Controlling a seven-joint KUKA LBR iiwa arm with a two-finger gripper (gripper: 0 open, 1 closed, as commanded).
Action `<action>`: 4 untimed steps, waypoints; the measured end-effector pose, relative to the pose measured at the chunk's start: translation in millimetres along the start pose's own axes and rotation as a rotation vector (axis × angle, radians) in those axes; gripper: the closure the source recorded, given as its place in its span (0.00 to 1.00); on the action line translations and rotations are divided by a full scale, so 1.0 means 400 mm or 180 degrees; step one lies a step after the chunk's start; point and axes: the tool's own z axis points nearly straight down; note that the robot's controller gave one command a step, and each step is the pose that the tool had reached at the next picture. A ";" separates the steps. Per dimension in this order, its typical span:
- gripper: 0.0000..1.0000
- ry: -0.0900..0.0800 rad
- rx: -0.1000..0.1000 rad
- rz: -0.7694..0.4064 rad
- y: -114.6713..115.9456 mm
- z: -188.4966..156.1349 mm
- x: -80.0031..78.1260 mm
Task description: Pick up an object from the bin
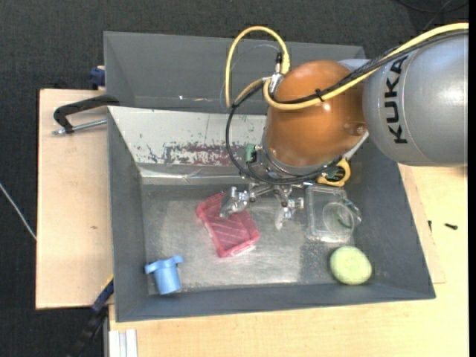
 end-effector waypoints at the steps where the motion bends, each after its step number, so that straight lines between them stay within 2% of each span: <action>1: 1.00 0.0008 -0.0032 -0.0157 0.073 0.226 0.082; 2: 1.00 0.0008 -0.0033 -0.0156 0.073 0.226 0.082; 3: 1.00 0.0005 -0.0061 -0.0201 0.059 0.113 0.075; 4: 1.00 0.0008 -0.0060 -0.0137 0.056 -0.035 0.062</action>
Offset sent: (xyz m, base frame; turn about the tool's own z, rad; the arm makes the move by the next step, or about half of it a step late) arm 0.0000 0.0000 0.0000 0.0000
